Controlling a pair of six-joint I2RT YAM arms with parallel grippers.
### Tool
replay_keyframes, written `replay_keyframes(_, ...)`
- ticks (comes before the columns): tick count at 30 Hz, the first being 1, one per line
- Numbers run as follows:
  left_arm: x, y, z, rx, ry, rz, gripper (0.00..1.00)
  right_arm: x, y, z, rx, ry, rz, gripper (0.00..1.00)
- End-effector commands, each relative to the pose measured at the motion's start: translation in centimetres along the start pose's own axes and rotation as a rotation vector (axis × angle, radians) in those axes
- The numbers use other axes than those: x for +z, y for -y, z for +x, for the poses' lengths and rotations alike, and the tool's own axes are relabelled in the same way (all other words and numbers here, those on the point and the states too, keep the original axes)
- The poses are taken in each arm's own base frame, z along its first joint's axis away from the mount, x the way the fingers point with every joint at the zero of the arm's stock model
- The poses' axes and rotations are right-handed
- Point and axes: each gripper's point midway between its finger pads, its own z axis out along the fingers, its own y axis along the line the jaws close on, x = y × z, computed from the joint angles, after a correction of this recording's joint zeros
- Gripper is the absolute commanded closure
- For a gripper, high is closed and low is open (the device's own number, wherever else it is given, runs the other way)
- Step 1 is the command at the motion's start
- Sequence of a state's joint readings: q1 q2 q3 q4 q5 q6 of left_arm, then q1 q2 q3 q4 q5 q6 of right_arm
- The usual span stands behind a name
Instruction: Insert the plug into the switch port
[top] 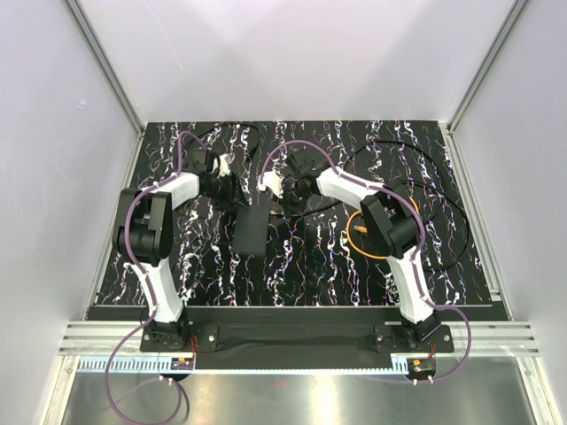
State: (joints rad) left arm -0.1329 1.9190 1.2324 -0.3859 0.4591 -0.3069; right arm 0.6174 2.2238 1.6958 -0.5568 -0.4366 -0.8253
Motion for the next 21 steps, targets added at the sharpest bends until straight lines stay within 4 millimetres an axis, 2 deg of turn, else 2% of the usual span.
replay_keyframes(1, 0.8, -0.1, 0.1, 0.000, 0.005, 0.008, 0.47, -0.2, 0.0, -2.6, 0.007, 0.063, -0.008, 1.00)
replay_keyframes(16, 1.1, 0.1, 0.3, 0.013, -0.006, 0.020, 0.49, -1.1, 0.7, -4.8, 0.030, 0.110, -0.011, 1.00)
replay_keyframes(21, 1.4, 0.8, 0.4, 0.003, -0.021, 0.066, 0.52, 0.0, 0.4, -4.5, 0.069, 0.106, -0.039, 1.00)
